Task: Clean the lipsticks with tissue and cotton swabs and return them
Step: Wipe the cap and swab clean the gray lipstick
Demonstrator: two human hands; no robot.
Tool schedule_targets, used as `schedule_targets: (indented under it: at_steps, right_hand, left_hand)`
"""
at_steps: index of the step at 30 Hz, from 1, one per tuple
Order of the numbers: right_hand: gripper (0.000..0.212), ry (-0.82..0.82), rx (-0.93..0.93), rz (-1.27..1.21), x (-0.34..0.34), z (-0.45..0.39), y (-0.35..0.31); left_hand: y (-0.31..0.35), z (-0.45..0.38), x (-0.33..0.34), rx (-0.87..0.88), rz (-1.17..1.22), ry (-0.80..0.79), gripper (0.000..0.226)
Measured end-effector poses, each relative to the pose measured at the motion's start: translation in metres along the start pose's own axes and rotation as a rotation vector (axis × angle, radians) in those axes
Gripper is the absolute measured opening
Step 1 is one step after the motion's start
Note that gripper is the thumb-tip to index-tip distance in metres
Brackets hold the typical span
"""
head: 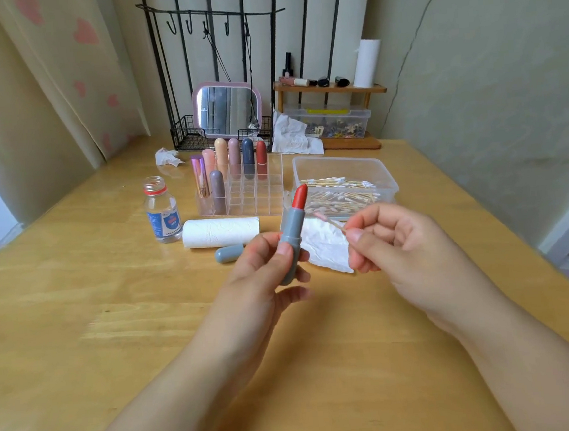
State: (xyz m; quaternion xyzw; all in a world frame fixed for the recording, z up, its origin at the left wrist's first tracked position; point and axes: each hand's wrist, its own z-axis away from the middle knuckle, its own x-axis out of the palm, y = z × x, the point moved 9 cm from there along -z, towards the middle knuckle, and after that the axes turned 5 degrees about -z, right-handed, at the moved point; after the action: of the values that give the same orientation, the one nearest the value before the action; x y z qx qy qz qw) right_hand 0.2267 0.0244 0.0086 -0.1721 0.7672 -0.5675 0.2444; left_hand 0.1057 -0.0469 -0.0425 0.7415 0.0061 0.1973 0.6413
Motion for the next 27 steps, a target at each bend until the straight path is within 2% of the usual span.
schedule_targets:
  at_steps: [5,9,12,16,20,27]
  right_hand:
    - [0.016,0.088,0.024,-0.11,-0.009,0.009,0.016]
    - [0.009,0.051,0.042,-0.142,-0.008,0.012,0.018]
    - [0.008,0.004,0.038,-0.114,-0.002,0.012,0.02]
    - [0.01,0.016,-0.014,0.016,-0.002,0.011,0.024]
    - [0.014,0.032,-0.009,0.191,-0.001,0.011,0.031]
    - [0.018,0.019,0.003,0.305,0.01,0.015,0.039]
  left_hand:
    - [-0.002,-0.01,-0.025,0.069,-0.292,0.119,0.021]
    - [-0.001,-0.016,-0.039,0.15,-0.605,0.208,0.009]
    - [-0.001,-0.017,-0.041,0.184,-0.807,0.257,0.021]
    - [-0.004,-0.02,-0.046,0.151,-0.934,0.284,0.029]
    - [-0.009,-0.021,-0.049,0.114,-0.977,0.292,0.021]
    - [-0.009,-0.019,-0.05,0.106,-1.022,0.325,0.019]
